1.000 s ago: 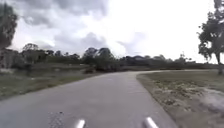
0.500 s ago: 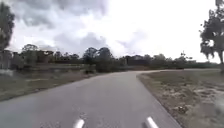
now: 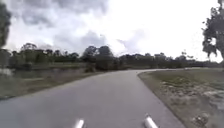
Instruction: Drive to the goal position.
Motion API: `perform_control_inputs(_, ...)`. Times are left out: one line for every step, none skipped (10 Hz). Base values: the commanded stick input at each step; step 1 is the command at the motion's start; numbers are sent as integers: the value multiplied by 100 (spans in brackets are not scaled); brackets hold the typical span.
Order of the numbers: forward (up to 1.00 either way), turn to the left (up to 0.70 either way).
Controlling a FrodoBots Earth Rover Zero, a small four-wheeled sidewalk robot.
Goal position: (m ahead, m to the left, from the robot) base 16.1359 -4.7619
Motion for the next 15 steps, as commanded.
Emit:
perform_control_inputs(85,0)
perform_control_inputs(85,0)
perform_control_inputs(85,0)
perform_control_inputs(85,0)
perform_control_inputs(85,0)
perform_control_inputs(85,0)
perform_control_inputs(85,0)
perform_control_inputs(85,0)
perform_control_inputs(85,0)
perform_control_inputs(85,0)
perform_control_inputs(85,0)
perform_control_inputs(85,0)
perform_control_inputs(85,0)
perform_control_inputs(85,0)
perform_control_inputs(85,0)
